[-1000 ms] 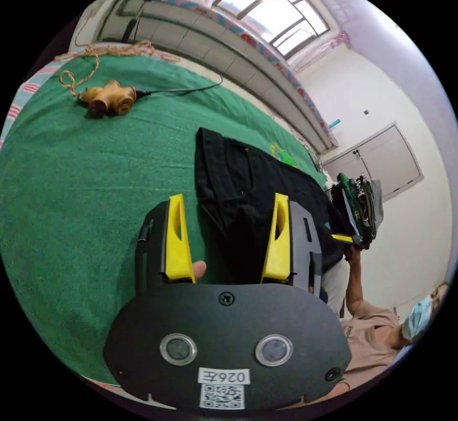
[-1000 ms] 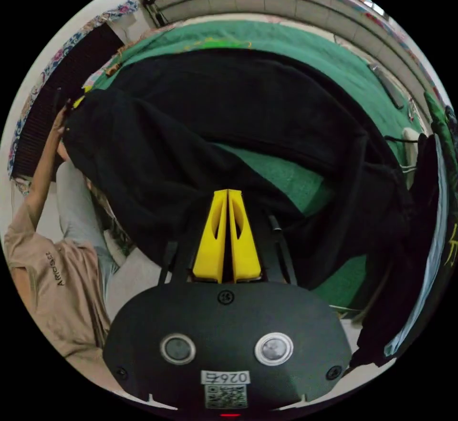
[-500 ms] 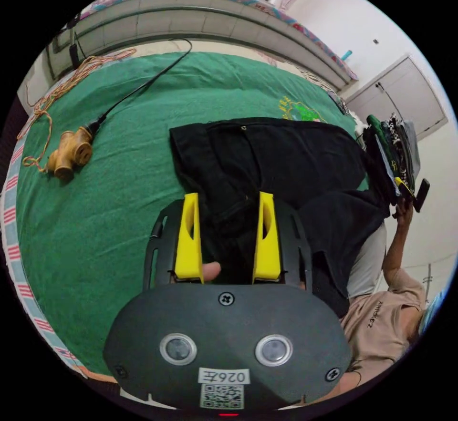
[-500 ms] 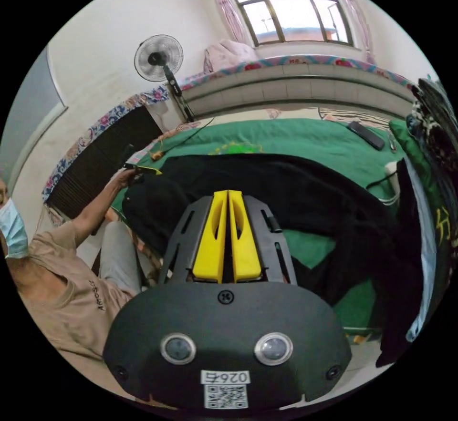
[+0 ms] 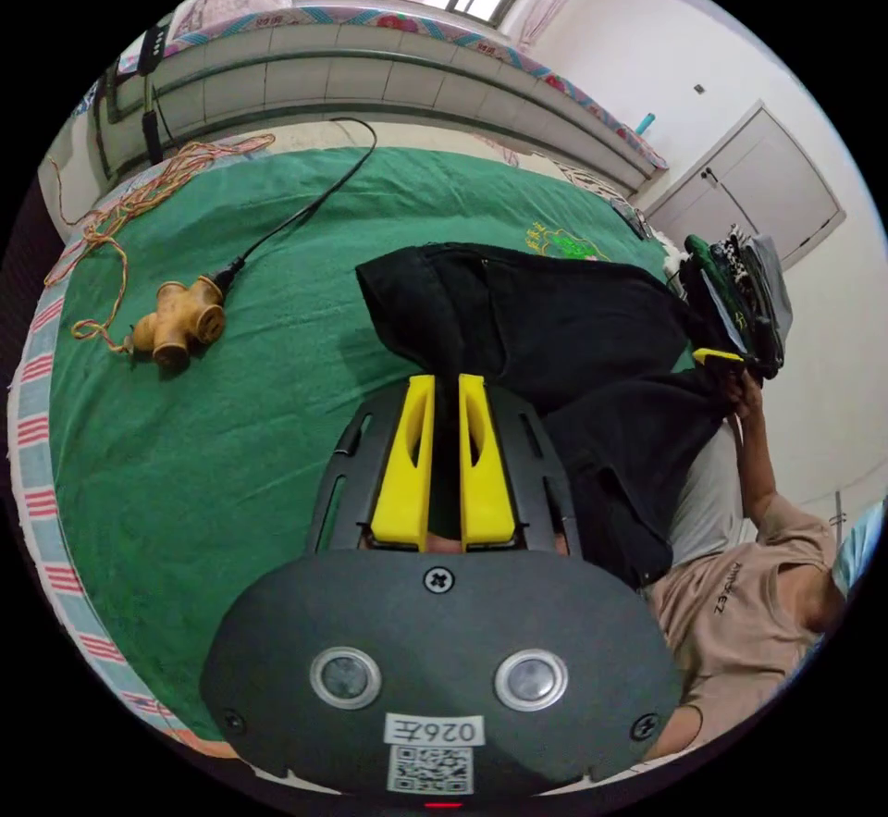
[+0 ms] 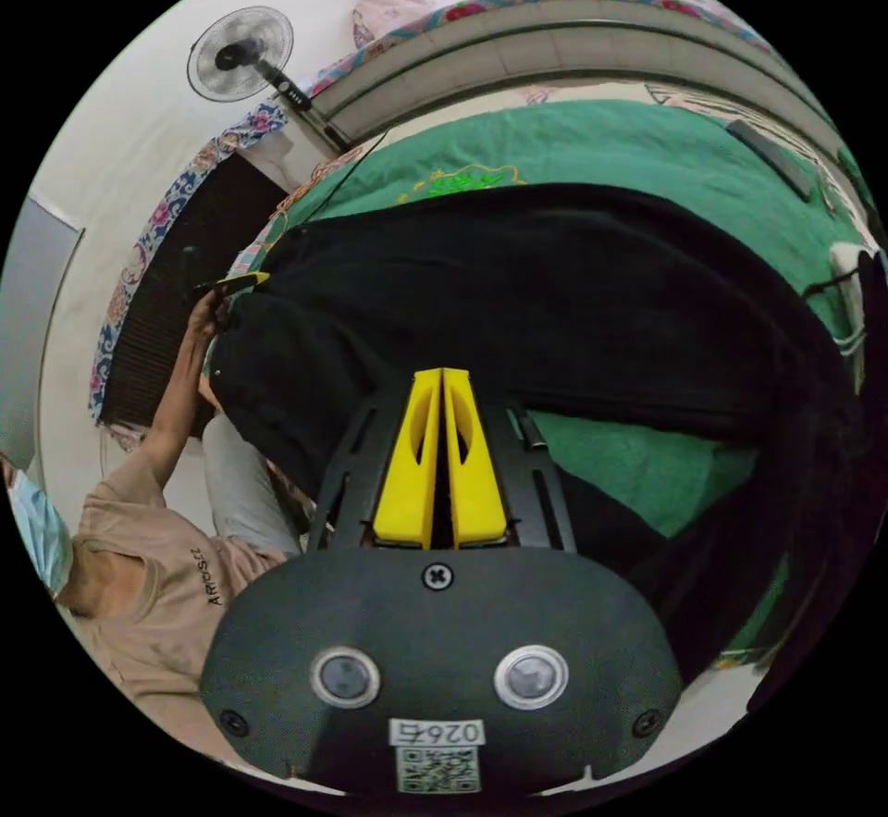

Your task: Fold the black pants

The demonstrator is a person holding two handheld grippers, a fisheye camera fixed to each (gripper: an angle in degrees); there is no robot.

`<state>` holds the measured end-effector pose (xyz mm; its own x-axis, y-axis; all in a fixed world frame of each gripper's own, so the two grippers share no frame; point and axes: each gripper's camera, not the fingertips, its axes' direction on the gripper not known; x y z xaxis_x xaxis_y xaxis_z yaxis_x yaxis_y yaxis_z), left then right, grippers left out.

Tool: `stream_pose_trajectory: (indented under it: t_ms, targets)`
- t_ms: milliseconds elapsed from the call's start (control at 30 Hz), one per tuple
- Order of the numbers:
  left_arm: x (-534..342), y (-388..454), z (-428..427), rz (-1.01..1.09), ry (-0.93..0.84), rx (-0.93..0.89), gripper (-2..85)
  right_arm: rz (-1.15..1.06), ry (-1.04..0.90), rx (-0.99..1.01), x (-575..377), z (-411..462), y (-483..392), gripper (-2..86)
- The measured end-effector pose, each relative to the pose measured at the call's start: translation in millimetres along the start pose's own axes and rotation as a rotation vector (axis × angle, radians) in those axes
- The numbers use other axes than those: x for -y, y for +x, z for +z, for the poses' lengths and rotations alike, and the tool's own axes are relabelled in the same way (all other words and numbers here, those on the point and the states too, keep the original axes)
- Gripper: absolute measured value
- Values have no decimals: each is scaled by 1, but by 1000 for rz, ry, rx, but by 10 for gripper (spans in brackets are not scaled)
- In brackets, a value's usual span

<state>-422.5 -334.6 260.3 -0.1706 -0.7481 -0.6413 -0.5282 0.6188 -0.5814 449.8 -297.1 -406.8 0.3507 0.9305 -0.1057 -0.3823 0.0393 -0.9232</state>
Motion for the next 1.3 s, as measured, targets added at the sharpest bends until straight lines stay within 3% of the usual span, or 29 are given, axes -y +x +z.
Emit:
stream_pose_trajectory:
  t_ms: [233,300,367,500,600,633,667,733,800,900,933,1000,1067,1200,1267,1300]
  targets:
    - [-24,-76,-32,-173,-67,139,54,245,115,-222,19,-52,52,-7]
    - [-30,-90,-31,-189,-32,67,67,314,124,-299,38,-57,71,-2]
    - [-34,-106,-29,-263,47,-33,157,350,159,-322,55,-58,83,10]
    - [-33,-117,-23,-324,166,-113,213,435,272,-211,99,-57,115,87]
    - [-16,-117,5,-334,99,-155,142,516,185,-54,130,-26,143,109]
    - [-10,-111,17,-343,47,-77,90,512,126,-4,135,-15,146,97]
    - [-4,-98,20,-296,40,29,40,511,123,-108,140,-14,140,59]
    - [4,-81,20,-197,55,42,31,363,185,-129,147,-28,117,3]
    - [2,-60,5,-76,178,82,27,162,469,-140,136,-70,77,-6]
    - [-2,-55,-11,-47,387,7,31,83,638,-231,139,-96,55,6]
    - [2,-60,-5,-79,404,-25,38,93,610,-269,146,-94,56,13]
    - [7,-68,11,-143,371,-24,53,268,357,-346,180,-73,80,39]
    - [3,-71,24,-211,347,27,68,310,309,-349,185,-67,80,42]
    - [-22,-59,25,-206,408,81,55,136,294,-405,180,-49,37,34]
    - [-29,-51,44,-187,264,157,11,62,212,-434,177,-26,29,16]
    - [-29,-51,53,-192,193,176,7,65,44,-533,179,-3,35,2]
